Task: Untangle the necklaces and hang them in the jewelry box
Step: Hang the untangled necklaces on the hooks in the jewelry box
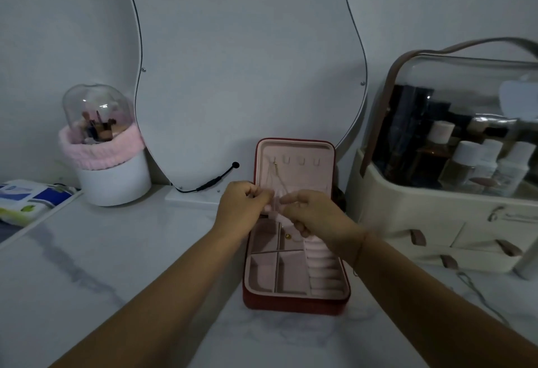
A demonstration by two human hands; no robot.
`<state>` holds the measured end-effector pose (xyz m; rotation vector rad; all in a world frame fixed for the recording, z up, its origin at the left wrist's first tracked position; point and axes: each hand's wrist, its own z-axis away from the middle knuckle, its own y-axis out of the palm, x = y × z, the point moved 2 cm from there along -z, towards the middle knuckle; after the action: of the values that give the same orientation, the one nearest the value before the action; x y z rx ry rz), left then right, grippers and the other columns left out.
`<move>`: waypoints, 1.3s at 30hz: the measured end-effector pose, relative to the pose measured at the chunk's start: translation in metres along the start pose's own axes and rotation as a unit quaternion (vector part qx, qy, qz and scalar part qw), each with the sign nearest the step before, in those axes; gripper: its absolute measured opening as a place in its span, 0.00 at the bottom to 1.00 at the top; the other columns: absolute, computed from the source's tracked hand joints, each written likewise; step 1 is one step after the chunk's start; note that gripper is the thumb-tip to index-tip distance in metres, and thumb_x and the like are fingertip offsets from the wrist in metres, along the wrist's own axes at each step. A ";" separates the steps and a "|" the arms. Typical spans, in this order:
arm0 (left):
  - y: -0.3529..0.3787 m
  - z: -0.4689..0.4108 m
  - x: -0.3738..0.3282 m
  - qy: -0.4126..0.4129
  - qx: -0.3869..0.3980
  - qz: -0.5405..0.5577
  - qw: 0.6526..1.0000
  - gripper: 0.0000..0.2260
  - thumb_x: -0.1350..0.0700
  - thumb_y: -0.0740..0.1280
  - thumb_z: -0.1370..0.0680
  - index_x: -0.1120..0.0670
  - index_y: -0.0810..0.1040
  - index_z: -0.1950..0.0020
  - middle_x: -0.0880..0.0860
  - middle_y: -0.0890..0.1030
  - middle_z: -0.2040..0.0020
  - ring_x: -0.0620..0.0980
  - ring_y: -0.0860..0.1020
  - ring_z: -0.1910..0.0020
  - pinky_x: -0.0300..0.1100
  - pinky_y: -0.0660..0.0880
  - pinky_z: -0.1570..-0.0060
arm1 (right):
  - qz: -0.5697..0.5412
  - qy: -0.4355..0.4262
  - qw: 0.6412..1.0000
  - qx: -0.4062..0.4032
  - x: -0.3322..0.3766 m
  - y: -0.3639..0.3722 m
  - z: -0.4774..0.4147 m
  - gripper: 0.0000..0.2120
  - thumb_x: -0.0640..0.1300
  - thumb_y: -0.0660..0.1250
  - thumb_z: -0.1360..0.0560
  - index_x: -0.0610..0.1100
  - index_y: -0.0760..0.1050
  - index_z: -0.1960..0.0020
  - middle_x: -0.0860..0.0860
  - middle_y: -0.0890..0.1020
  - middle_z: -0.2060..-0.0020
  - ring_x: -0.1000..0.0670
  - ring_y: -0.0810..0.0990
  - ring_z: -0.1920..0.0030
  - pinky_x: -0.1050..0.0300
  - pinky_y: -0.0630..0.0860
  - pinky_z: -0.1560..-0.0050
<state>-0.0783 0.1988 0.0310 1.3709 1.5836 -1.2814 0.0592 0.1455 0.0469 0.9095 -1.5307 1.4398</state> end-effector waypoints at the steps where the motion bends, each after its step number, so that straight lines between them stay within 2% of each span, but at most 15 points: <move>1: -0.002 0.005 -0.006 0.007 0.008 0.008 1.000 0.11 0.56 0.68 0.25 0.62 0.80 0.63 0.53 0.81 0.65 0.43 0.79 0.66 0.35 0.74 0.61 | -0.024 0.011 0.999 0.021 0.001 0.000 0.004 0.12 0.40 0.68 0.25 0.44 0.75 0.42 0.50 0.73 0.70 0.56 0.70 0.72 0.65 0.70 0.71; 3: -0.004 0.014 -0.017 0.030 0.002 -0.002 1.000 0.10 0.56 0.68 0.25 0.57 0.78 0.65 0.48 0.77 0.60 0.38 0.75 0.61 0.29 0.67 0.61 | -0.041 0.005 0.997 0.065 0.005 0.002 0.010 0.15 0.40 0.70 0.26 0.42 0.75 0.40 0.51 0.73 0.71 0.56 0.70 0.73 0.63 0.69 0.70; 6: -0.005 0.022 -0.027 0.078 -0.010 -0.039 0.996 0.10 0.57 0.68 0.25 0.52 0.77 0.66 0.40 0.73 0.55 0.33 0.71 0.53 0.25 0.63 0.56 | -0.018 -0.017 0.994 0.107 0.010 0.009 0.021 0.11 0.41 0.69 0.25 0.41 0.79 0.44 0.50 0.77 0.68 0.58 0.71 0.72 0.66 0.70 0.68; 9: -0.005 0.020 -0.025 0.086 -0.006 -0.036 0.996 0.10 0.56 0.67 0.24 0.52 0.78 0.65 0.42 0.73 0.49 0.35 0.70 0.47 0.30 0.63 0.49 | 0.015 -0.031 0.994 0.106 0.009 0.010 0.032 0.10 0.42 0.66 0.23 0.35 0.80 0.49 0.50 0.78 0.68 0.58 0.73 0.70 0.68 0.71 0.68; 11: -0.005 0.014 -0.018 0.092 -0.029 -0.039 0.995 0.09 0.56 0.64 0.22 0.56 0.80 0.59 0.48 0.76 0.51 0.41 0.74 0.49 0.37 0.68 0.51 | 0.082 -0.048 0.991 0.094 0.008 0.008 0.039 0.10 0.42 0.65 0.23 0.36 0.80 0.53 0.47 0.80 0.63 0.57 0.77 0.65 0.68 0.74 0.63; 13: -0.003 0.008 -0.008 0.092 -0.048 -0.093 0.990 0.10 0.55 0.61 0.21 0.56 0.80 0.53 0.51 0.78 0.52 0.48 0.76 0.53 0.43 0.72 0.55 | 0.146 -0.076 0.983 0.075 0.008 0.004 0.047 0.10 0.41 0.64 0.22 0.39 0.80 0.59 0.49 0.80 0.64 0.60 0.79 0.64 0.69 0.73 0.62; 14: -0.001 0.006 -0.004 0.095 -0.048 -0.138 0.985 0.10 0.54 0.59 0.20 0.54 0.79 0.50 0.51 0.79 0.53 0.49 0.77 0.55 0.43 0.71 0.58 | 0.175 -0.090 0.979 0.061 0.007 0.002 0.050 0.11 0.41 0.64 0.22 0.37 0.80 0.59 0.47 0.80 0.64 0.57 0.79 0.63 0.70 0.71 0.63; 16: 0.006 0.004 0.003 0.105 -0.026 -0.231 0.967 0.12 0.52 0.55 0.18 0.51 0.77 0.42 0.52 0.81 0.52 0.50 0.77 0.57 0.40 0.68 0.61 | 0.216 -0.110 0.969 0.040 0.005 -0.004 0.051 0.14 0.42 0.63 0.22 0.31 0.79 0.56 0.37 0.80 0.59 0.45 0.78 0.57 0.66 0.73 0.61; 18: 0.012 0.004 0.005 0.116 -0.017 -0.295 0.948 0.14 0.50 0.53 0.18 0.51 0.73 0.38 0.54 0.81 0.53 0.52 0.77 0.57 0.40 0.68 0.62 | 0.228 -0.110 0.966 0.043 0.006 -0.008 0.051 0.12 0.42 0.62 0.22 0.35 0.80 0.56 0.38 0.81 0.58 0.41 0.79 0.56 0.58 0.77 0.55; 20: 0.015 0.004 0.003 0.124 -0.029 -0.315 0.940 0.14 0.50 0.52 0.18 0.52 0.72 0.37 0.54 0.80 0.57 0.51 0.75 0.61 0.41 0.67 0.64 | 0.197 -0.095 0.975 0.043 0.012 -0.011 0.051 0.10 0.42 0.62 0.22 0.43 0.80 0.57 0.46 0.82 0.63 0.48 0.79 0.62 0.60 0.77 0.59; 23: 0.018 0.003 0.003 0.132 -0.042 -0.337 0.931 0.14 0.49 0.51 0.17 0.52 0.70 0.38 0.52 0.76 0.61 0.50 0.72 0.65 0.41 0.64 0.66 | 0.099 -0.069 0.992 0.023 0.022 -0.015 0.046 0.10 0.40 0.61 0.21 0.38 0.80 0.54 0.53 0.78 0.70 0.58 0.74 0.70 0.69 0.72 0.67; 26: 0.020 0.002 0.003 0.128 -0.034 -0.362 0.923 0.15 0.47 0.49 0.17 0.52 0.69 0.40 0.53 0.76 0.61 0.53 0.73 0.63 0.43 0.63 0.66 | -0.005 -0.066 0.998 -0.009 0.035 -0.018 0.037 0.11 0.41 0.59 0.20 0.40 0.79 0.52 0.48 0.80 0.65 0.57 0.77 0.67 0.69 0.73 0.66; 30: 0.022 -0.001 0.006 0.105 -0.022 -0.364 0.925 0.16 0.45 0.46 0.18 0.53 0.68 0.51 0.52 0.73 0.64 0.55 0.75 0.63 0.43 0.64 0.67 | -0.086 -0.099 0.988 -0.085 0.053 -0.023 0.008 0.11 0.40 0.59 0.20 0.39 0.80 0.50 0.44 0.84 0.59 0.54 0.80 0.63 0.64 0.77 0.62; 33: 0.021 -0.001 0.007 0.095 -0.019 -0.333 0.938 0.17 0.44 0.45 0.18 0.52 0.68 0.55 0.52 0.75 0.65 0.53 0.74 0.64 0.44 0.68 0.66 | -0.094 -0.095 0.984 -0.116 0.058 -0.024 -0.022 0.10 0.40 0.60 0.20 0.41 0.80 0.52 0.45 0.83 0.60 0.51 0.80 0.62 0.57 0.77 0.58; 39: 0.020 0.000 0.007 0.098 -0.035 -0.295 0.950 0.16 0.46 0.46 0.18 0.52 0.67 0.56 0.51 0.74 0.65 0.51 0.73 0.65 0.43 0.64 0.66 | -0.051 -0.077 0.990 -0.111 0.041 -0.015 -0.055 0.11 0.37 0.59 0.20 0.34 0.78 0.46 0.45 0.82 0.61 0.52 0.79 0.63 0.66 0.75 0.63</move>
<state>-0.0604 0.2005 0.0195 1.0335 2.2676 -1.4319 0.0610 0.2008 0.0908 0.9651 -1.6933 1.1217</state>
